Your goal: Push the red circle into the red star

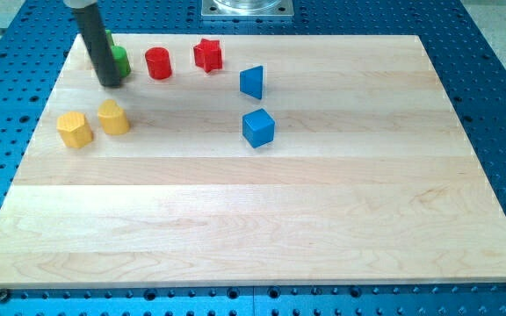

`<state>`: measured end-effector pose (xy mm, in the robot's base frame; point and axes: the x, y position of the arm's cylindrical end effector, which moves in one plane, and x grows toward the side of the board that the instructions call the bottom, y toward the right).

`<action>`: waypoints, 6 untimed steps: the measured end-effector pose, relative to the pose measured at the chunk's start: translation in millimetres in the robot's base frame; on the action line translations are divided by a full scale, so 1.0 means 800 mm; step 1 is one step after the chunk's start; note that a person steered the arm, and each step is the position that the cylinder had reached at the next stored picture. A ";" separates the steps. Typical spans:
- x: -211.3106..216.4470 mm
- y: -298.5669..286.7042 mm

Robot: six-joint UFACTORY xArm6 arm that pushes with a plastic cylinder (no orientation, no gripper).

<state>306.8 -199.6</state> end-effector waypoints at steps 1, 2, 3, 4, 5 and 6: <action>-0.029 0.020; -0.040 0.058; -0.053 0.113; -0.068 0.153; -0.089 0.151; -0.095 0.190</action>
